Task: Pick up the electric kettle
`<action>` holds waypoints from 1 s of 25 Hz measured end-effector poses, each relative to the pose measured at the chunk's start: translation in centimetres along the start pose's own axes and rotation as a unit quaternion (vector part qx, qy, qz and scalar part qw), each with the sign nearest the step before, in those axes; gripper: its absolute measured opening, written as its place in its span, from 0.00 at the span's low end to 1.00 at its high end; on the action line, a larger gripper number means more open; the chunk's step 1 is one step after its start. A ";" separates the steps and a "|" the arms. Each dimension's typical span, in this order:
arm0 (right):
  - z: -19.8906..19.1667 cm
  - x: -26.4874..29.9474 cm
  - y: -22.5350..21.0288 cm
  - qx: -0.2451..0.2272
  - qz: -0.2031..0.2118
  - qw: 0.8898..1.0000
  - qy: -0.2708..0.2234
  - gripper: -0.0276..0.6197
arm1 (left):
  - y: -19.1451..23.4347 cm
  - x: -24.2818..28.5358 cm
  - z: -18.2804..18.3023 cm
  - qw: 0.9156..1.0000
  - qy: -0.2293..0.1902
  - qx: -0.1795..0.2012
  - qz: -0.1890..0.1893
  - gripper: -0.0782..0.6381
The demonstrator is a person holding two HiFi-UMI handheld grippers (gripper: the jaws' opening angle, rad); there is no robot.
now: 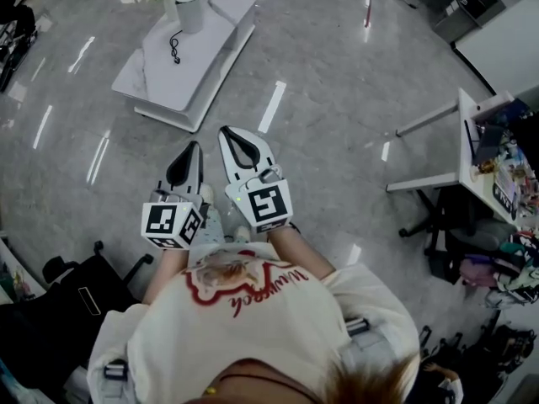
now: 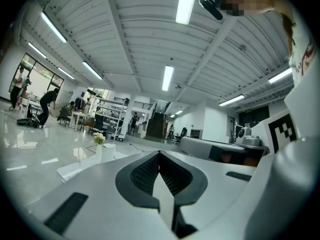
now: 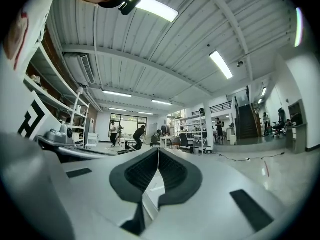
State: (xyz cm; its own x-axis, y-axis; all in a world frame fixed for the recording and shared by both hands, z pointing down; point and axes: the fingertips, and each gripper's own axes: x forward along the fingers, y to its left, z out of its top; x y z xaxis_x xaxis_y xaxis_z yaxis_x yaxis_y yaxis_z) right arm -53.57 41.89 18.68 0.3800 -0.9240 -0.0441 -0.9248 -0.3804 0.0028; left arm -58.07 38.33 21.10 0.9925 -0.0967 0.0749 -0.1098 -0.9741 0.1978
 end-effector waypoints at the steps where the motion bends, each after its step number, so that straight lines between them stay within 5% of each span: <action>1: 0.0 0.4 -0.4 0.004 0.000 1.000 0.000 0.07 | 0.3 0.5 0.2 1.000 -0.001 0.002 0.002 0.11; 12: -1.6 9.5 -5.0 -0.014 -0.006 0.999 -0.028 0.07 | 7.2 9.5 0.3 1.000 -0.017 0.012 0.002 0.11; 25: -0.6 36.2 -14.7 -0.002 -0.022 0.999 -0.041 0.07 | 24.6 30.1 8.5 0.999 -0.014 0.037 -0.007 0.11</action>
State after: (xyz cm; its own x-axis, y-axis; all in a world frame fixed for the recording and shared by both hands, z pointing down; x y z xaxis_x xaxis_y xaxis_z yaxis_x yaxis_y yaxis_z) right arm -26.23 14.04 17.63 0.4163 -0.9004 -0.1265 -0.9075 -0.4200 0.0031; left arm -30.48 9.69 19.90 0.9952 -0.0869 0.0456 -0.0920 -0.9877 0.1262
